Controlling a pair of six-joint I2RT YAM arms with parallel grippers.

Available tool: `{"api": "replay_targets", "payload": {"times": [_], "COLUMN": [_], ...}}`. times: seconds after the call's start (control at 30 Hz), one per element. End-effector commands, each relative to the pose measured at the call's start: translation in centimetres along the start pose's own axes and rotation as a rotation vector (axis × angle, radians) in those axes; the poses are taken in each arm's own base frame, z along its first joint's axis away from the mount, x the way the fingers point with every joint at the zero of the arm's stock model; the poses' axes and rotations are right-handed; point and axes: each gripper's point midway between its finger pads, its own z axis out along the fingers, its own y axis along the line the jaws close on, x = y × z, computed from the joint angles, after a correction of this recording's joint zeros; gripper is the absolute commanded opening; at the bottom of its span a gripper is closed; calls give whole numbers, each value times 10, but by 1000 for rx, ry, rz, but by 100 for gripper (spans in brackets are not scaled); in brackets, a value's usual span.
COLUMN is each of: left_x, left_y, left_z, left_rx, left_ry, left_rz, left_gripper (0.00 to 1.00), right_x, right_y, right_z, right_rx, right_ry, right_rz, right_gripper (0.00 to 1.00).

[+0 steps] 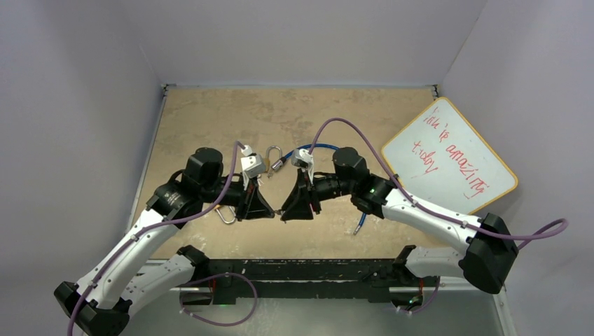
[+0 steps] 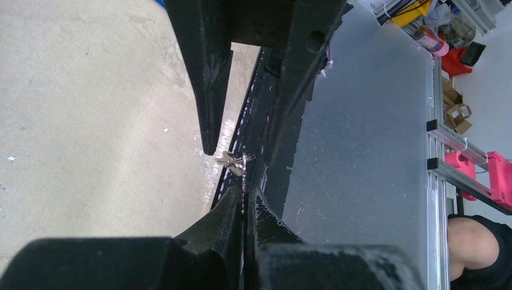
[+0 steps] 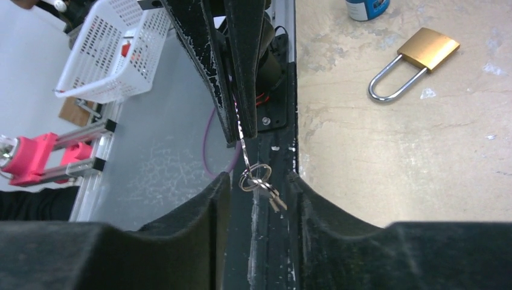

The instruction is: Unlock with the key

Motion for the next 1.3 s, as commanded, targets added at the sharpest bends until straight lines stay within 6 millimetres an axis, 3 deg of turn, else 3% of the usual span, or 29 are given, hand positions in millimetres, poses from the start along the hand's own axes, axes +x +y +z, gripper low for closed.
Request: {"api": "replay_targets", "payload": {"times": [0.0,0.17,0.37,0.6,0.8,1.03,1.13,1.17,1.27], "left_x": [-12,-12,-13,-13,-16,-20,-23,-23,-26], "left_y": [-10,-8,-9,-9,-10,-10,-9,-8,1], "left_z": [-4,-3,-1,0,0,-2,-3,-2,-3], "left_rx": [36,33,48,52,61,47,37,30,-26], "left_ry": [-18,-13,-12,-15,-15,-24,-32,-32,-44], "left_rz": [70,65,62,66,69,77,79,77,56], "left_gripper": [0,0,0,0,0,0,0,1,25], "right_x": [-25,-30,-33,-29,-23,-15,-11,-12,-13], "right_y": [19,22,18,17,17,19,19,19,14], "right_z": [-2,0,1,7,9,6,6,5,4], "right_rx": [-70,-76,-51,-54,-64,-75,-75,-68,-27], "right_ry": [-43,-58,-61,-42,-20,-2,6,0,-26], "right_rz": [-70,-77,-82,-75,-68,-58,-50,-52,-37], "right_gripper": [47,51,37,31,6,5,0,0,0]}}
